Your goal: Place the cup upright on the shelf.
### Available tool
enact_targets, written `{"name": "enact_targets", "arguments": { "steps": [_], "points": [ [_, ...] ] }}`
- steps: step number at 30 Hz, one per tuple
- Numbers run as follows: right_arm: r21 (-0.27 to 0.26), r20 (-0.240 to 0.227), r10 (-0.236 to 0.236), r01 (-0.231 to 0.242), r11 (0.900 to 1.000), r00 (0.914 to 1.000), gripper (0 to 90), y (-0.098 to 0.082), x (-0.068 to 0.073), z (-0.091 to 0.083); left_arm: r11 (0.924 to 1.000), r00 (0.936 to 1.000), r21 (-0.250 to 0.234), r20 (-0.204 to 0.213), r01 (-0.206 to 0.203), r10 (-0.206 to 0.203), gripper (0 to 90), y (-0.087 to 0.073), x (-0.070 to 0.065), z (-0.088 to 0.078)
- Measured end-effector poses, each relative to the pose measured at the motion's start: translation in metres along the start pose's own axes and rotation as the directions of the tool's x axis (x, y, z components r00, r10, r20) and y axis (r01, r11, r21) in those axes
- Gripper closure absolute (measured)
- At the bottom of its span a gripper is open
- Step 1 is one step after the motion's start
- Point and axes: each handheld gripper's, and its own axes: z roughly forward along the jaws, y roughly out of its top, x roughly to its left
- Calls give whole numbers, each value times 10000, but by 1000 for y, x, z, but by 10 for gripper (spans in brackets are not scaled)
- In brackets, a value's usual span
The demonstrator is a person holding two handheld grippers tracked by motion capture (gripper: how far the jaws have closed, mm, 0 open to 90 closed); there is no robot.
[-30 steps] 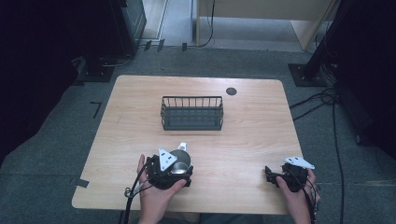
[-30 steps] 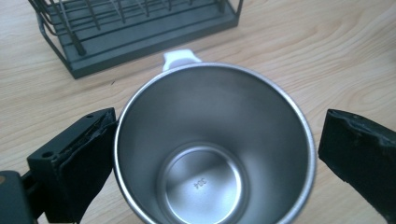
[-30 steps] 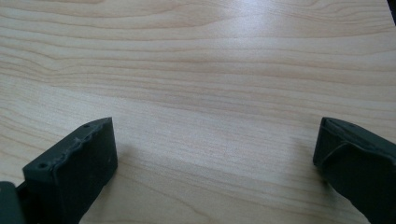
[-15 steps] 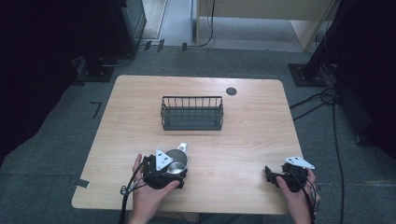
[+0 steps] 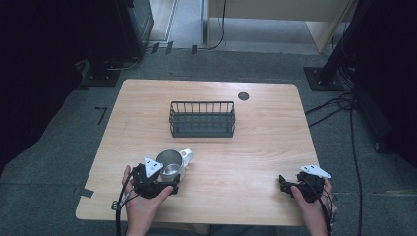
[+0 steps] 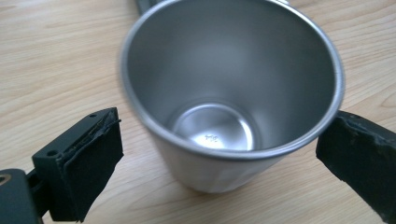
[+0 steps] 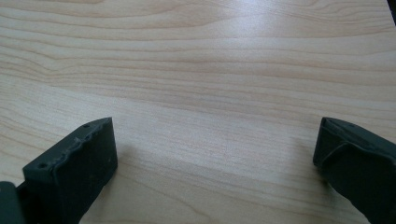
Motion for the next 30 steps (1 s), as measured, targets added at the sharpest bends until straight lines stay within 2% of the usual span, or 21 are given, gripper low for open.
{"name": "enact_targets", "arguments": {
  "steps": [4,8,9,11,13,17,21,30],
  "points": [
    [1,1,2,-2,10000,10000,0,0,0,0,9996,9993,21,-231,288,-288,7,4,-8,10],
    [-1,-7,0,0,10000,10000,0,0,0,0,9994,9983,168,-499,295,-287,11,6,-8,17],
    [-3,-9,-1,1,10000,10000,0,0,0,0,9992,9971,336,-745,193,-167,26,5,-7,22],
    [-3,-7,0,0,10000,10000,0,0,0,0,9995,9988,222,-448,217,-207,63,3,-5,23],
    [-2,-3,-2,2,10000,10000,0,0,0,0,9999,9992,161,-400,6,0,79,3,-4,24],
    [0,0,1,-1,10000,10000,0,0,0,0,9998,9997,88,-189,-164,165,81,4,2,25],
    [-1,-3,-3,3,10000,10000,0,0,0,0,9984,9983,-91,92,-566,567,82,6,10,28],
    [0,0,-1,1,10000,10000,0,0,0,0,9950,9946,-353,426,-934,949,83,9,13,28]
  ]
}}
